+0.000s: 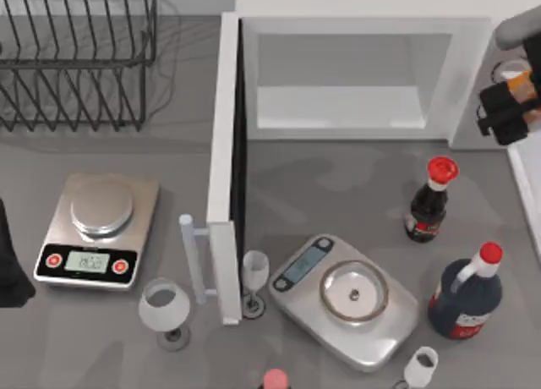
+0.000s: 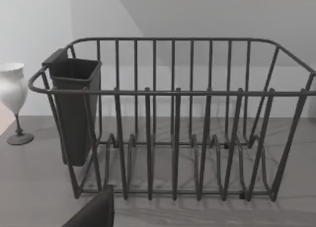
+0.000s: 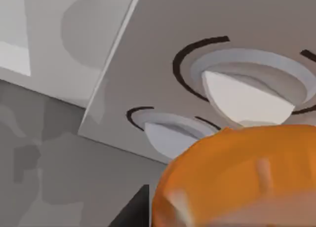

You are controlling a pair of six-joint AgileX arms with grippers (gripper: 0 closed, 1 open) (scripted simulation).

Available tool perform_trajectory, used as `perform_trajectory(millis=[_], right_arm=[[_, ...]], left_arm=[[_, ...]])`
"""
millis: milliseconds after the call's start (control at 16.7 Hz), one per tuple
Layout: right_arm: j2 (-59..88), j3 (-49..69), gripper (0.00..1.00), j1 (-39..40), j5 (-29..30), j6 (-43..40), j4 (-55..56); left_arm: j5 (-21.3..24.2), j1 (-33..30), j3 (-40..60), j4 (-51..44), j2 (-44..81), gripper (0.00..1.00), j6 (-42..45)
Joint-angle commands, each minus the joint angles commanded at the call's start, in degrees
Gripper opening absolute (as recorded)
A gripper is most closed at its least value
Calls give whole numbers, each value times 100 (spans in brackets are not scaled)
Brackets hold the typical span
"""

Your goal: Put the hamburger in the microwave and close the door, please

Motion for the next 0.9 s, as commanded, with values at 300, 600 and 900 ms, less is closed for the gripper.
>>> perform_trajectory(millis=[300,600,900], right_arm=[[1161,209,0,1414,823,1445,2998],[2298,251,0,2311,1681,2463,4826],[2842,73,0,2587,2256,2898,5453]], left_arm=[[0,0,0,0,0,100,0],[0,0,0,0,0,100,0],[0,0,0,0,0,100,0]])
